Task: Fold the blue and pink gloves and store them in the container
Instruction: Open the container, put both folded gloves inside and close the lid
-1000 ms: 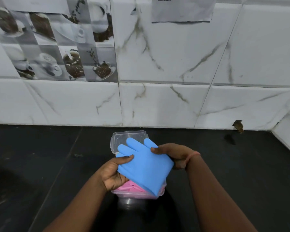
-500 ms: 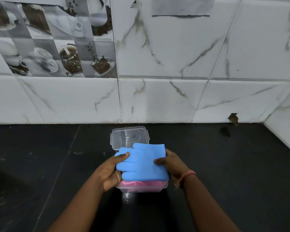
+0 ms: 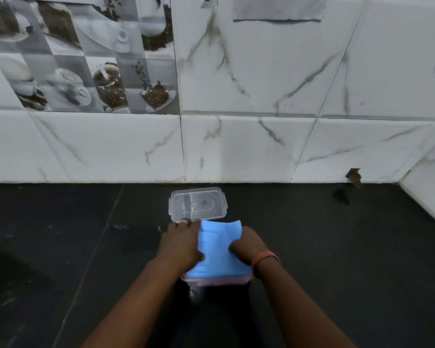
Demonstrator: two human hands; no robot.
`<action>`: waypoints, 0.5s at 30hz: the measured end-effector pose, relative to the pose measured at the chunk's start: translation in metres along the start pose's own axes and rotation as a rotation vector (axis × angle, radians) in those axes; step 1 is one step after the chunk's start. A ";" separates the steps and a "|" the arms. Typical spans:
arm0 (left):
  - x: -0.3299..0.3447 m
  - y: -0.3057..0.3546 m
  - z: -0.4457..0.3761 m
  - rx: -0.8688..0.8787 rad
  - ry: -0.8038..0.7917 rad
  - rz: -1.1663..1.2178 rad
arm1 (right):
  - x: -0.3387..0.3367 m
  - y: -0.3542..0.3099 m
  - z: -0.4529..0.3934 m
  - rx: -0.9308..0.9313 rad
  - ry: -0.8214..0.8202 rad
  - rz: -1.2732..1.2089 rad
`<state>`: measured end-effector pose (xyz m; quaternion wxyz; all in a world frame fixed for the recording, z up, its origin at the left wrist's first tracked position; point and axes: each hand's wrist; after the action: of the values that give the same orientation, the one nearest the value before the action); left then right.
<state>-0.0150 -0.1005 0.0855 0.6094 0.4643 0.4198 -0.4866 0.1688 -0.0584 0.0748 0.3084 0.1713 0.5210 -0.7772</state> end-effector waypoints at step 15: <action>0.012 0.029 0.007 0.210 0.065 -0.465 | 0.029 0.026 0.003 -0.563 0.199 0.757</action>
<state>0.0161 -0.1068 0.0796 0.4159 0.4315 0.4818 -0.6393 0.1642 -0.0770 0.0407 0.5526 0.3322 0.6394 -0.4189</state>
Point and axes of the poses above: each hand's wrist, its own z-axis away from the middle knuckle, its own x-axis out of the palm, y = z × x, and after that the axes turned 2 degrees about -z, right-handed
